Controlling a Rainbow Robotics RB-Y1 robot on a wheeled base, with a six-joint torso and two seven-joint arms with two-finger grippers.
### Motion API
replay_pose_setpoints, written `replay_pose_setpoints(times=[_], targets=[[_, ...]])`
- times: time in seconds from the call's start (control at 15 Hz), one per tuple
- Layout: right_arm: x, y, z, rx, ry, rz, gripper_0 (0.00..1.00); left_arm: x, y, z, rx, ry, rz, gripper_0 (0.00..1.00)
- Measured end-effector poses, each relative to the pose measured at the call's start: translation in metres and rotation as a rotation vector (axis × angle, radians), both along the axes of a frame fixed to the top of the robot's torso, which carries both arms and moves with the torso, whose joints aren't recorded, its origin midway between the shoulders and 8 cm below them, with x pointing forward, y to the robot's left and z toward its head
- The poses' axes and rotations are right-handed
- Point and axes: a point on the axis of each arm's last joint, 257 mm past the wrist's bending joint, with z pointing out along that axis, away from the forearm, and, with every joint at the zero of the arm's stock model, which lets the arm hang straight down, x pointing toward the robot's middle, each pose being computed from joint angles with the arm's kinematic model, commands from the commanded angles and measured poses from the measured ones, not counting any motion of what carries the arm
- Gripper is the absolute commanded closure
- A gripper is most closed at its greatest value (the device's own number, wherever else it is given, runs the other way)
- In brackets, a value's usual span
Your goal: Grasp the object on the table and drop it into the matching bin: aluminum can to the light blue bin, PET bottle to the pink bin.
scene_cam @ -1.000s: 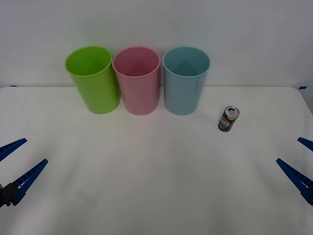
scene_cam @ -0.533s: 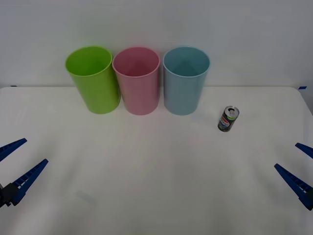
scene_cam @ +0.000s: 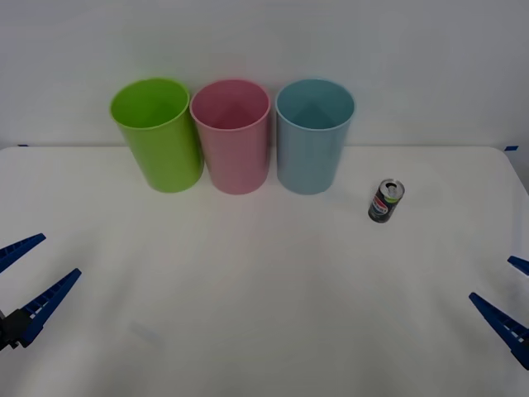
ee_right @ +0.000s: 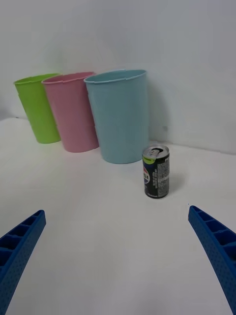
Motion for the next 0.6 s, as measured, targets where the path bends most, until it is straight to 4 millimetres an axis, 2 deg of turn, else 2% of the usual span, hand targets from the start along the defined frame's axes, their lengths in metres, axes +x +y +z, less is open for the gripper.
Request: replay_pose_setpoints(times=[0.4,0.6], targets=[[0.015,-0.002,-0.03,-0.129,-0.066,-0.048,0.0,0.0,0.0,0.0,0.0,0.0,0.0,0.0],[0.027,0.007,-0.041,-0.127,-0.058,-0.078,0.0,0.0,0.0,0.0,0.0,0.0,0.0,0.0]])
